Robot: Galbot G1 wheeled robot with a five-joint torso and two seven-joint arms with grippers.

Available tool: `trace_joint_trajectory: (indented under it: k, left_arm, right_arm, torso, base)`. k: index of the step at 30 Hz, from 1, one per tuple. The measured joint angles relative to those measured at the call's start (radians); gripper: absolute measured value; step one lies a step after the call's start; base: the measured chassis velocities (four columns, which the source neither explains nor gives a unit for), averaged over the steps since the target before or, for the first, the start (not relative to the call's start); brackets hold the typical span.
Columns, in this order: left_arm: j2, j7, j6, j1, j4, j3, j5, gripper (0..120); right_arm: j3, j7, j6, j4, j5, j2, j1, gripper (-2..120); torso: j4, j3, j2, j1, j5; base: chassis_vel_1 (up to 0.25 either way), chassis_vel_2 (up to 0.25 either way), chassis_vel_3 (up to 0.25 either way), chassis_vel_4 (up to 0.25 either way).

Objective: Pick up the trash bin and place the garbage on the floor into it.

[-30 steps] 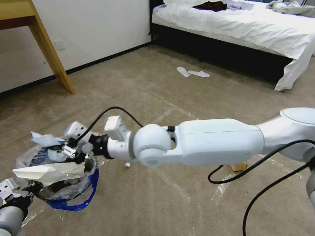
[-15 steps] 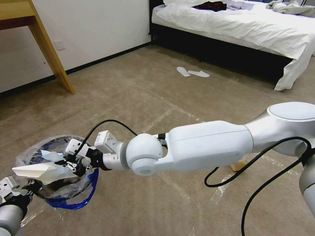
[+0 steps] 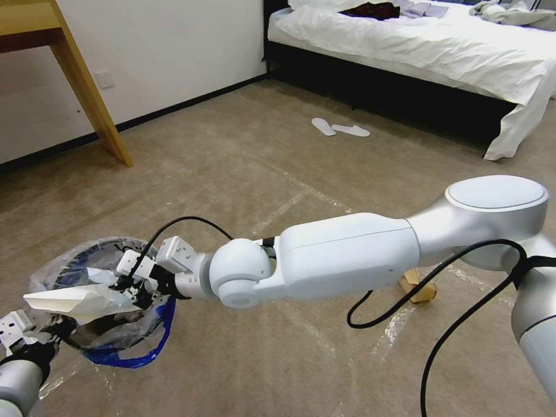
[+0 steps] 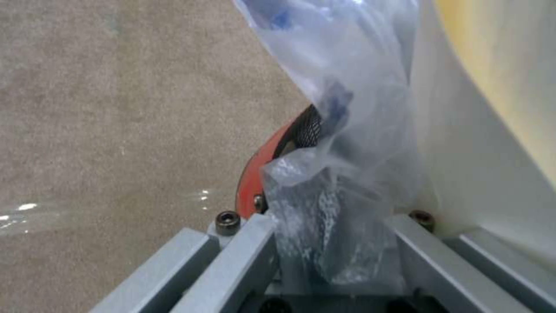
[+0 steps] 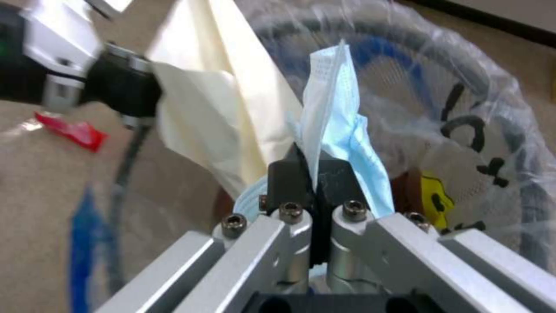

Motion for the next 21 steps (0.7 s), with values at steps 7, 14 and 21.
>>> trace_joint_trajectory:
  k: [7, 14, 21]
  left_arm:
    - [0.000, 0.000, 0.000, -0.002, 0.003, 0.000, 0.000, 0]
    - [-0.001, 0.001, -0.001, -0.007, 0.008, 0.002, 0.001, 0]
    - [0.000, 0.001, -0.001, -0.005, 0.009, 0.001, 0.001, 0]
  right_arm:
    - [-0.001, 0.029, -0.015, -0.025, 0.002, 0.029, -0.016, 0]
    - [-0.004, 0.049, -0.017, -0.047, -0.006, 0.055, -0.028, 0]
    - [-0.001, 0.058, -0.026, -0.034, 0.000, 0.055, -0.028, 19]
  torso:
    - [0.0000, 0.000, 0.000, 0.000, 0.0000]
    - [0.0000, 0.000, 0.000, 0.000, 0.0000]
    - [0.0000, 0.000, 0.000, 0.000, 0.0001]
  base:
    - [0.000, 0.000, 0.000, 0.000]
    - [0.000, 0.000, 0.000, 0.000]
    - [0.000, 0.000, 0.000, 0.000]
